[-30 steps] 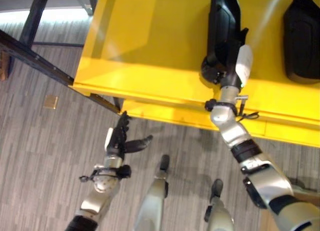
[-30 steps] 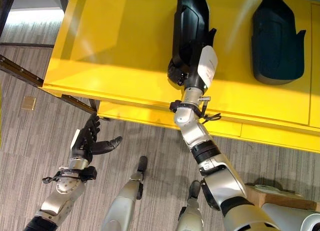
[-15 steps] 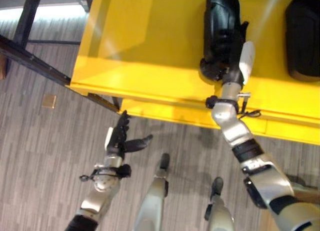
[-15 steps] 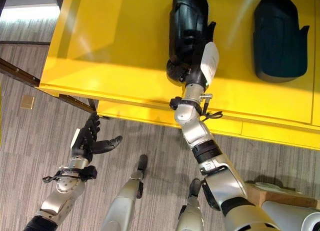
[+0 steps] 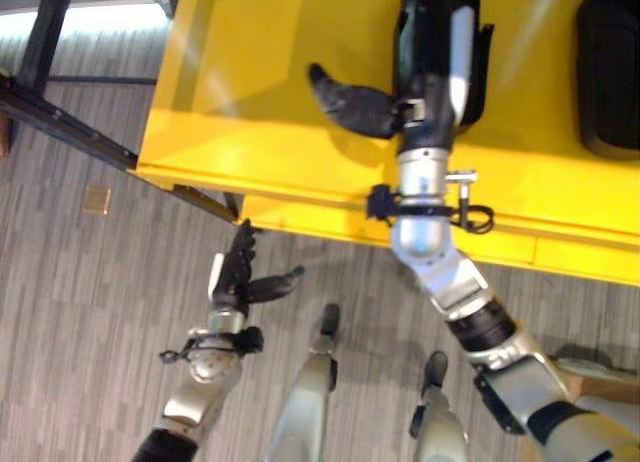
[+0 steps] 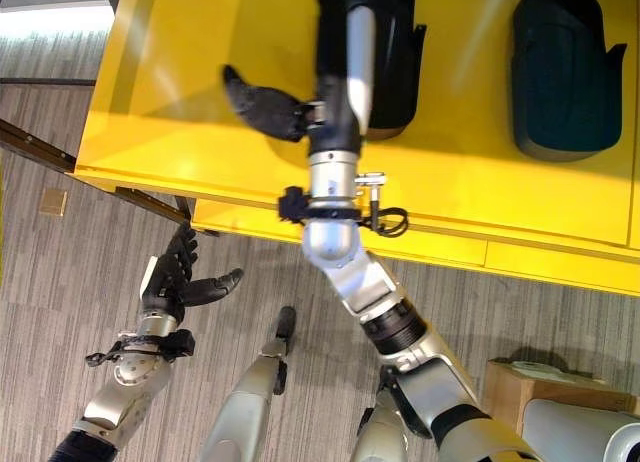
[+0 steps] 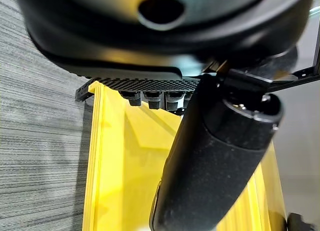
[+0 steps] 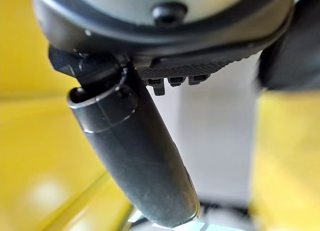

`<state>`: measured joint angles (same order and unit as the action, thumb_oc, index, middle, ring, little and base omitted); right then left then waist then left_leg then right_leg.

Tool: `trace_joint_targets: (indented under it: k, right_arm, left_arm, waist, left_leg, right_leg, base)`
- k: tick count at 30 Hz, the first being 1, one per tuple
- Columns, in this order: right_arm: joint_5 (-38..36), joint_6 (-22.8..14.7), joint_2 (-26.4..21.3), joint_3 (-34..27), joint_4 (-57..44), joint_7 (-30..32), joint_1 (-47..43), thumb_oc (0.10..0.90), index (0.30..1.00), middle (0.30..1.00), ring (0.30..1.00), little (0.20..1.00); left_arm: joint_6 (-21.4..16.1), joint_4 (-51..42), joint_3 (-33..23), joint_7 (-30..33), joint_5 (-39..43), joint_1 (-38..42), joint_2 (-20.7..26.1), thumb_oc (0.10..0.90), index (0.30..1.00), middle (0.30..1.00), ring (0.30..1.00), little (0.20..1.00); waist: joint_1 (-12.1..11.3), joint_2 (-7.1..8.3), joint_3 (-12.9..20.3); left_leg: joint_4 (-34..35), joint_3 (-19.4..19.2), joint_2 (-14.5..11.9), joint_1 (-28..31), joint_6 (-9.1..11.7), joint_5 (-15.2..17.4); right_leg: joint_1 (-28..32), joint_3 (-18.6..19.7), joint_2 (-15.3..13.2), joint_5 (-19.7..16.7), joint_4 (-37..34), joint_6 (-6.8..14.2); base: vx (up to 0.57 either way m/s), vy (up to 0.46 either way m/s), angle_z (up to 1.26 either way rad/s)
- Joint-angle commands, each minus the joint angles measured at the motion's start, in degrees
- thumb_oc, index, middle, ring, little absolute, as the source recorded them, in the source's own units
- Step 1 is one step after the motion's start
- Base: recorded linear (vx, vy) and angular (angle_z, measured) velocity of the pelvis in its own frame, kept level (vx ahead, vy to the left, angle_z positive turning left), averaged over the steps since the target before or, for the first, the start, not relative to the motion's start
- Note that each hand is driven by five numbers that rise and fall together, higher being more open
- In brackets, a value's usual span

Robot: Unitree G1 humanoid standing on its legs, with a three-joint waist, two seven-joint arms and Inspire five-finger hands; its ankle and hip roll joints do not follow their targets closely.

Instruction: Move parts from the plastic box to the shelf.

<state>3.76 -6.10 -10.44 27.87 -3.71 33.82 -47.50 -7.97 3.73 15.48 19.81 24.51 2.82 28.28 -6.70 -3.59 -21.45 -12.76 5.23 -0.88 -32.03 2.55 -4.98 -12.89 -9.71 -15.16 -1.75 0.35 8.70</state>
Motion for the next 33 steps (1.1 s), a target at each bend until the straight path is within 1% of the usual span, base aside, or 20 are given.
trace_joint_targets:
  k: [1,7,13,16,17,18,22,23,24,26,27,28,29,30,31,32,33]
  right_arm:
    - [-2.3,-7.6,3.1,1.3,-6.1,-3.8,-4.9,0.9,1.0,1.0,1.0,1.0]
    - [-2.1,-7.9,3.3,2.7,-7.8,-4.2,-4.8,0.9,1.0,1.0,1.0,1.0]
    - [-3.1,-8.1,1.8,2.2,-9.6,-4.6,-3.8,0.9,1.0,1.0,1.0,1.0]
    - [-4.7,-8.5,0.3,1.9,-10.7,-5.3,-2.9,0.9,1.0,1.0,1.0,1.0]
    - [-6.9,-9.0,-0.9,1.9,-11.3,-6.7,-1.8,0.9,1.0,1.0,1.0,1.0]
    - [-6.9,-9.0,-0.9,1.9,-11.3,-6.8,-1.7,0.9,1.0,1.0,1.0,1.0]
    - [-7.9,-9.8,-3.7,0.9,-14.0,-8.2,1.6,0.9,1.0,1.0,1.0,1.0]
    - [-8.2,-10.1,-4.3,0.7,-14.7,-8.8,2.8,0.9,1.0,1.0,1.0,1.0]
    - [-8.6,-10.2,-6.2,0.1,-15.4,-10.5,5.5,0.9,1.0,1.0,1.0,1.0]
    - [-8.7,-10.3,-9.1,-1.8,-16.8,-12.1,9.3,0.9,1.0,1.0,1.0,1.0]
    - [-8.7,-10.3,-9.1,-1.8,-16.8,-12.1,9.3,0.9,1.0,1.0,1.0,1.0]
    - [-8.9,-10.7,-12.2,-4.8,-17.9,-13.5,13.9,0.9,1.0,1.0,1.0,1.0]
    - [-8.4,-10.6,-14.1,-6.6,-18.5,-14.0,16.6,0.9,1.0,1.0,1.0,1.0]
    - [-8.4,-10.5,-14.1,-6.6,-18.6,-14.0,16.7,0.9,1.0,1.0,1.0,1.0]
    - [-8.5,-11.8,-17.1,-12.0,-20.1,-15.1,25.0,0.9,1.0,1.0,1.0,1.0]
    - [-8.5,-11.7,-17.2,-12.1,-20.4,-15.1,25.4,0.9,1.0,1.0,1.0,1.0]
    - [-7.9,-11.9,-18.6,-14.4,-20.9,-15.8,28.9,0.9,1.0,1.0,1.0,1.0]
  left_arm:
    - [-5.0,-7.2,-3.1,1.9,0.5,-0.8,2.0,0.9,1.0,1.0,1.0,1.0]
    - [-5.3,-7.6,-3.4,2.1,0.9,-1.1,2.1,0.9,1.0,1.0,1.0,1.0]
    - [-5.0,-6.5,-3.3,1.7,0.8,-0.8,1.9,0.9,1.0,1.0,1.0,1.0]
    - [-4.7,-5.6,-3.0,1.4,0.5,-0.3,1.8,0.9,1.0,1.0,1.0,1.0]
    - [-4.5,-4.9,-3.0,1.0,0.3,-0.1,1.9,0.9,1.0,1.0,1.0,1.0]
    - [-4.6,-4.9,-3.0,1.0,0.3,-0.1,1.9,0.9,1.0,1.0,1.0,1.0]
    - [-4.2,-4.0,-3.3,0.0,0.1,-0.6,2.1,0.9,1.0,1.0,1.0,1.0]
    - [-4.2,-3.9,-3.4,-0.2,0.1,-0.8,2.1,0.9,1.0,1.0,1.0,1.0]
    - [-4.1,-3.7,-3.9,-1.0,0.0,-1.3,2.2,0.9,1.0,1.0,1.0,1.0]
    - [-3.9,-3.3,-4.7,-2.2,-0.6,-2.3,2.2,0.9,1.0,1.0,1.0,1.0]
    - [-3.9,-3.3,-4.7,-2.2,-0.6,-2.3,2.2,0.9,1.0,1.0,1.0,1.0]
    - [-3.7,-2.5,-5.5,-3.2,-1.1,-3.2,1.8,0.9,1.0,1.0,1.0,1.0]
    - [-3.7,-2.1,-5.9,-3.8,-1.5,-3.8,1.6,0.9,1.0,1.0,1.0,1.0]
    - [-3.7,-2.1,-5.8,-3.8,-1.5,-3.8,1.6,0.9,1.0,1.0,1.0,1.0]
    - [-3.5,-1.2,-6.5,-4.9,-2.8,-5.6,0.6,0.9,1.0,1.0,1.0,1.0]
    - [-3.5,-1.2,-6.4,-4.9,-2.8,-5.7,0.5,0.9,1.0,1.0,1.0,1.0]
    - [-3.6,-0.8,-6.9,-5.5,-3.1,-6.4,0.4,0.9,1.0,1.0,1.0,1.0]
  waist:
    - [-0.4,0.47,2.4]
    - [-0.2,0.7,2.6]
    - [0.5,1.47,2.9]
    - [1.1,2.33,3.1]
    - [1.5,3.07,3.4]
    - [1.4,3.07,3.4]
    - [2.5,4.86,4.2]
    - [2.6,5.18,4.3]
    - [3.2,6.04,5.0]
    - [4.0,6.95,6.1]
    - [4.0,6.95,6.1]
    - [4.9,7.7,7.3]
    - [5.4,7.96,7.8]
    - [5.3,8.01,7.9]
    - [7.1,8.62,10.1]
    - [6.9,8.63,10.1]
    - [7.5,8.71,10.9]
  left_leg:
    - [-3.7,-5.7,0.3,3.7,-3.2,7.7]
    - [-3.5,-5.9,0.2,4.0,-3.1,7.6]
    - [-3.3,-6.1,-0.4,4.7,-3.0,7.6]
    - [-3.0,-6.2,-0.9,5.3,-2.9,7.5]
    - [-2.6,-6.3,-1.4,5.9,-2.7,7.4]
    - [-2.6,-6.3,-1.4,5.9,-2.7,7.4]
    - [-1.5,-6.6,-2.6,7.7,-2.5,7.0]
    - [-1.0,-6.7,-2.9,8.4,-2.5,6.9]
    - [-0.1,-6.9,-3.6,9.5,-2.3,6.6]
    - [1.4,-7.3,-4.4,11.3,-2.1,6.1]
    - [1.4,-7.3,-4.4,11.3,-2.1,6.1]
    - [2.9,-7.6,-5.0,13.0,-1.6,5.5]
    - [3.6,-8.0,-5.5,14.5,-1.4,5.5]
    - [3.9,-8.1,-5.4,14.5,-1.4,5.2]
    - [6.6,-9.2,-6.3,17.4,-0.9,4.4]
    - [6.9,-9.3,-6.3,17.7,-0.8,4.2]
    - [8.6,-9.7,-6.7,19.1,-0.5,3.5]
  right_leg:
    - [-3.6,3.9,1.3,1.1,6.4,-2.0]
    - [-3.4,4.0,1.3,1.1,6.5,-2.0]
    - [-3.3,4.1,1.7,1.2,6.6,-2.1]
    - [-3.0,4.4,2.1,1.1,6.4,-2.1]
    - [-2.9,4.6,2.5,1.1,6.3,-2.2]
    - [-2.9,4.7,2.5,1.0,6.3,-2.2]
    - [-2.2,5.3,3.4,0.6,5.6,-2.2]
    - [-1.9,5.4,3.6,0.4,5.4,-2.2]
    - [-1.4,5.6,4.1,0.2,4.8,-2.1]
    - [-0.4,5.9,4.6,-0.1,4.0,-2.0]
    - [-0.4,5.9,4.6,-0.1,4.0,-2.0]
    - [0.5,6.0,5.2,-0.2,3.1,-1.9]
    - [1.6,6.3,5.5,-0.1,2.7,-1.9]
    - [1.4,6.3,5.5,-0.3,2.6,-1.9]
    - [2.8,7.1,6.2,-0.5,1.5,-1.7]
    - [2.9,7.2,6.2,-0.5,1.4,-1.7]
    - [3.5,7.4,6.6,-0.6,0.9,-1.6]
  base:
    - [0.0,0.0,0.0]
    - [0.0,0.0,0.0]
    - [0.0,0.0,0.0]
    - [-0.01,-0.023,-0.03]
    - [0.0,-0.038,-0.04]
    - [0.0,-0.049,-0.04]
    - [0.0,-0.053,-0.15]
    - [0.01,-0.075,-0.2]
    - [0.03,-0.075,-0.24]
    - [0.04,-0.061,-0.15]
    - [0.05,-0.07,-0.11]
    - [0.06,-0.068,-0.19]
    - [0.05,-0.068,-0.19]
    - [0.08,-0.062,-0.18]
    - [0.06,-0.043,-0.18]
    - [0.08,-0.065,-0.17]
    - [0.06,-0.049,-0.24]
